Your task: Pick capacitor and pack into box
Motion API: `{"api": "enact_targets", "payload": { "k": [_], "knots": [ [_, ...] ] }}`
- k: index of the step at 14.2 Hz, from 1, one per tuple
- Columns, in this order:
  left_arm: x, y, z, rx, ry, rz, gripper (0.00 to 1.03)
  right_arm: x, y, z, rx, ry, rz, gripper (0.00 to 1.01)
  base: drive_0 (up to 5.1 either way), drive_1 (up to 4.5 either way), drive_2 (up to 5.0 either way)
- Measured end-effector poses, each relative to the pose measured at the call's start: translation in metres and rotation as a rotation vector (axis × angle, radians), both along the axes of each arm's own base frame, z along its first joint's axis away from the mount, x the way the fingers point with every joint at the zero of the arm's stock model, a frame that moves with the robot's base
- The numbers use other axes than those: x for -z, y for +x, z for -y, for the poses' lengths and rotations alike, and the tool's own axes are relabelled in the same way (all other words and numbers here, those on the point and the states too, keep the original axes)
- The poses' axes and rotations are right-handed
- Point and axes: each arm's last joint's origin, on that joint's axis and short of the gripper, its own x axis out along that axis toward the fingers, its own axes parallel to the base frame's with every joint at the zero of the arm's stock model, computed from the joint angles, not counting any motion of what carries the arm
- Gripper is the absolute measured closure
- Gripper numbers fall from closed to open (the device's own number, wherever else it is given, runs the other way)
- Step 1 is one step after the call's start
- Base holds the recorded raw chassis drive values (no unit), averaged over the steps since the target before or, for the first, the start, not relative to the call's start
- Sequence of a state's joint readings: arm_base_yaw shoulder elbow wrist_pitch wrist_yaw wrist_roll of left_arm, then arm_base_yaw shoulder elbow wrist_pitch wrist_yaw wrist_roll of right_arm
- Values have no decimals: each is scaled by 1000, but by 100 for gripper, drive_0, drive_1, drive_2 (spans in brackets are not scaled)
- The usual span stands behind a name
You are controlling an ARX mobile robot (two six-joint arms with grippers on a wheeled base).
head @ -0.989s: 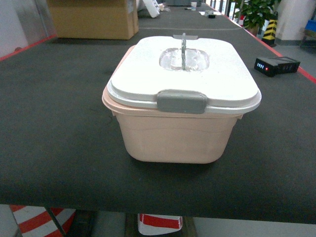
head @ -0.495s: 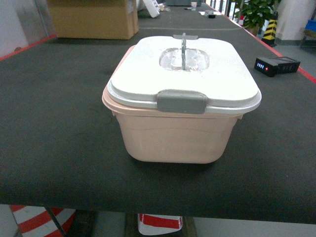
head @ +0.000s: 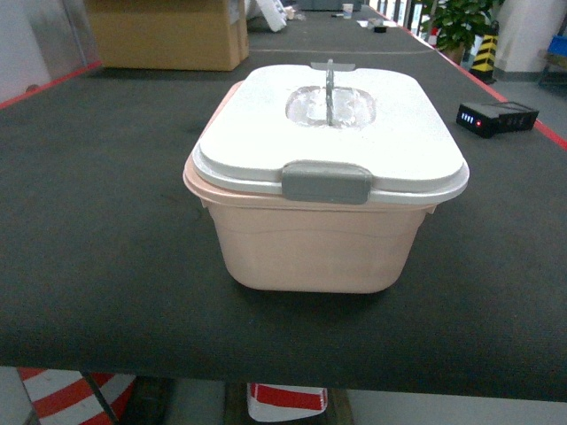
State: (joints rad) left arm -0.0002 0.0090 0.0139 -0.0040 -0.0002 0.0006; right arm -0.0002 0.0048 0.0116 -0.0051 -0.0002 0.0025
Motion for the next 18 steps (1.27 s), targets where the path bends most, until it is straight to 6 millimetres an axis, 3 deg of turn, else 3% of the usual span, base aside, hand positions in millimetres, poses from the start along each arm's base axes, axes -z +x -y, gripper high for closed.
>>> {"api": "enact_targets", "payload": {
  "k": [18],
  "knots": [
    [0, 0, 0, 0, 0, 0, 5, 0, 0, 0, 0, 0, 0, 3, 0, 0, 0]
  ]
}}
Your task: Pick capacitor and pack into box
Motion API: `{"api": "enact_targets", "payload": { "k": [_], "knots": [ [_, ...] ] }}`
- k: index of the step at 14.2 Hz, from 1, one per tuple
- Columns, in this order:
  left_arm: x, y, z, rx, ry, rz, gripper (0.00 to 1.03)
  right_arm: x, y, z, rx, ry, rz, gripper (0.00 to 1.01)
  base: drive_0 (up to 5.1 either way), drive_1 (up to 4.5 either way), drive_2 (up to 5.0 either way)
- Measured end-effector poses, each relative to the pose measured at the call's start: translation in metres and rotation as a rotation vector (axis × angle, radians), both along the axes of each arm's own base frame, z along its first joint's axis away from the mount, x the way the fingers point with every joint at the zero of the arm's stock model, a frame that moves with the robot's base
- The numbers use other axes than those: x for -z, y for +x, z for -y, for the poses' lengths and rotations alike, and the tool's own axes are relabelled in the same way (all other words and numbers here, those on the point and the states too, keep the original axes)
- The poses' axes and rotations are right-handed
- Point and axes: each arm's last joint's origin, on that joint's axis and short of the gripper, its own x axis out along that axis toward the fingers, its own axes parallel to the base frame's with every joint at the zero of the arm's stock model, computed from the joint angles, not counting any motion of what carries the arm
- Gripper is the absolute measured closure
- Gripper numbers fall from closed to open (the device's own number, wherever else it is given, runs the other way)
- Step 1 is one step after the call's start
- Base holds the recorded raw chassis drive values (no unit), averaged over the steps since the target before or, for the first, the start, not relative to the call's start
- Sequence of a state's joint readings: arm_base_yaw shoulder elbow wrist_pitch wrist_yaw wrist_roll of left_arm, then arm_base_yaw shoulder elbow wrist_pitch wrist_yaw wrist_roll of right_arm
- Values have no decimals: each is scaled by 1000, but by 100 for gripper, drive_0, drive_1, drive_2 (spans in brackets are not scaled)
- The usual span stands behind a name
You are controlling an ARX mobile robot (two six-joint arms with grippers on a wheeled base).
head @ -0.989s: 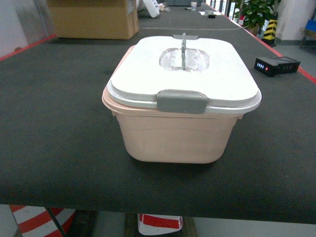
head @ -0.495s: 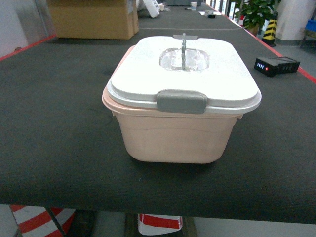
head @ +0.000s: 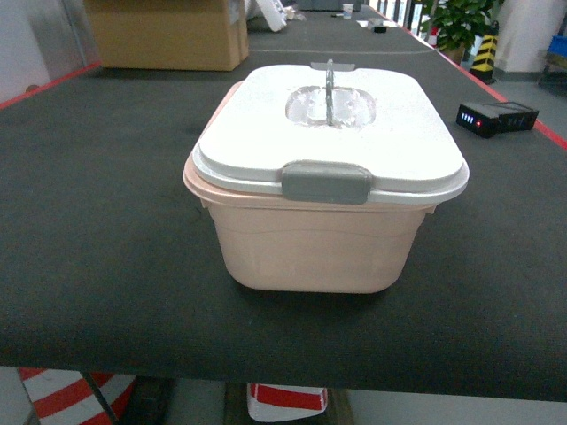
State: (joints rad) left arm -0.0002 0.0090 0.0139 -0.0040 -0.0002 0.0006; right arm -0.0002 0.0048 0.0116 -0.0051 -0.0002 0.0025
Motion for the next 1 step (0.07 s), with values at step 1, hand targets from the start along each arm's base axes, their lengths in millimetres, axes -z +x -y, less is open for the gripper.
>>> {"api": "enact_targets", "payload": {
  "k": [1],
  "knots": [
    [0, 0, 0, 0, 0, 0, 5, 0, 0, 0, 0, 0, 0, 3, 0, 0, 0]
  ]
}}
